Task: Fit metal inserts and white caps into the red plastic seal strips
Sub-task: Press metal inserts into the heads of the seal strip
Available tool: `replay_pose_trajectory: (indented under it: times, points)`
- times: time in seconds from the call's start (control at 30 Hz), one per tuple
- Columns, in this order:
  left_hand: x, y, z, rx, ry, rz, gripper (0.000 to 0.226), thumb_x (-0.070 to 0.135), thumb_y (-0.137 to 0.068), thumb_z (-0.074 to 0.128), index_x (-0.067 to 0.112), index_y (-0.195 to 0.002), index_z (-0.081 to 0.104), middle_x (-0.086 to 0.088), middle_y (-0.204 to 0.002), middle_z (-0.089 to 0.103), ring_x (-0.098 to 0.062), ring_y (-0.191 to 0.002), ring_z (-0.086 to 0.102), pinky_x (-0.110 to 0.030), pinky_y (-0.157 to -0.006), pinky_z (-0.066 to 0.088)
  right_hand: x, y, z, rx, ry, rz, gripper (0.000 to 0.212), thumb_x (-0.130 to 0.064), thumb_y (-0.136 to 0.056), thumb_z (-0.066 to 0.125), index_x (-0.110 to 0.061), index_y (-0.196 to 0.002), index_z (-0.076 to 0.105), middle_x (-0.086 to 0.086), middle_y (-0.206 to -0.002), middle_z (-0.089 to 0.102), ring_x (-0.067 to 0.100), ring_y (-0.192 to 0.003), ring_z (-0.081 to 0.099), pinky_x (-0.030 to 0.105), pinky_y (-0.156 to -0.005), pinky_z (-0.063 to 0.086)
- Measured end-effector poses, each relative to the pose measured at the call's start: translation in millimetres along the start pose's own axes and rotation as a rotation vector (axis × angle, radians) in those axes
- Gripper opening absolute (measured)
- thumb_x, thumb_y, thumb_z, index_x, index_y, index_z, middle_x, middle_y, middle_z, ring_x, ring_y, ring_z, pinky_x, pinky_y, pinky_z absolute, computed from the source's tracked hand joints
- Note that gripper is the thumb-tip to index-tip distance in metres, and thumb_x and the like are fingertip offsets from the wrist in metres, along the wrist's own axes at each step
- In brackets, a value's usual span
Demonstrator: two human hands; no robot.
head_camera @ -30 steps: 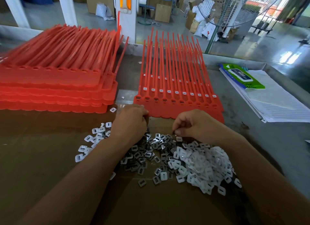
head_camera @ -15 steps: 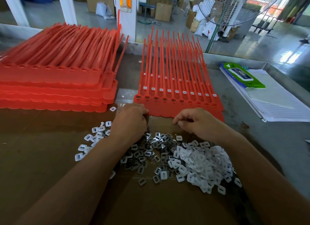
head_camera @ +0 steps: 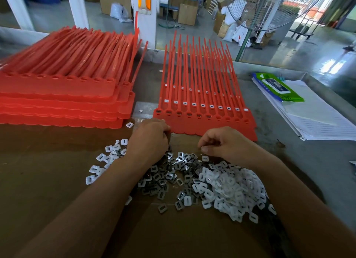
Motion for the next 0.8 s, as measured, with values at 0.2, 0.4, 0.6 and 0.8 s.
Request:
replay_pose_trajectory:
  times: [0.2, 0.4, 0.6, 0.8]
  points:
    - [-1.0, 0.1, 1.5, -0.011, 0.001, -0.007, 0.035, 0.002, -0.084, 0.043, 0.008, -0.114, 0.062, -0.005, -0.129, 0.054, -0.017, -0.122, 0.045, -0.028, -0.102, 0.030, 1.8, 1.0, -1.2, 0.040, -0.085, 0.032, 0.016, -0.013, -0.081, 0.068, -0.026, -0.074, 0.061, -0.016, -0.062, 0.063, -0.011, -0.057, 0.056, 0.003, -0.057, 0.041]
    - [-1.2, -0.8, 1.2, -0.011, -0.003, -0.005, 0.035, 0.002, -0.084, 0.044, 0.008, -0.114, 0.061, -0.006, -0.129, 0.054, -0.017, -0.122, 0.045, -0.029, -0.104, 0.030, -0.2, 2.6, -1.1, 0.062, -0.183, 0.038, 0.015, -0.014, -0.069, 0.078, -0.024, -0.073, 0.068, -0.011, -0.061, 0.067, -0.005, -0.058, 0.061, 0.004, -0.057, 0.044]
    - [-1.5, -0.3, 0.7, -0.006, -0.006, 0.003, 0.035, 0.002, -0.084, 0.044, 0.008, -0.114, 0.061, -0.006, -0.129, 0.054, -0.017, -0.121, 0.045, -0.027, -0.103, 0.028, 4.0, 2.5, 3.1, 0.026, -0.176, 0.058, 0.019, -0.007, -0.069, 0.077, -0.023, -0.073, 0.068, -0.010, -0.061, 0.068, -0.001, -0.061, 0.064, 0.008, -0.061, 0.048]
    - [-2.0, -0.3, 0.9, -0.013, -0.013, 0.006, 0.036, 0.002, -0.084, 0.044, 0.008, -0.115, 0.061, -0.005, -0.130, 0.053, -0.017, -0.122, 0.044, -0.027, -0.104, 0.028, 8.2, 2.6, 4.6, 0.120, -0.121, 0.056, 0.014, -0.020, -0.077, 0.072, -0.026, -0.070, 0.061, -0.014, -0.061, 0.064, -0.005, -0.058, 0.057, 0.012, -0.059, 0.047]
Point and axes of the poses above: each hand's wrist, its own y-axis away from the middle knuckle, its own z-axis out of the palm, x = y × z, the point moved 3 cm from there along -y, towards the middle knuckle
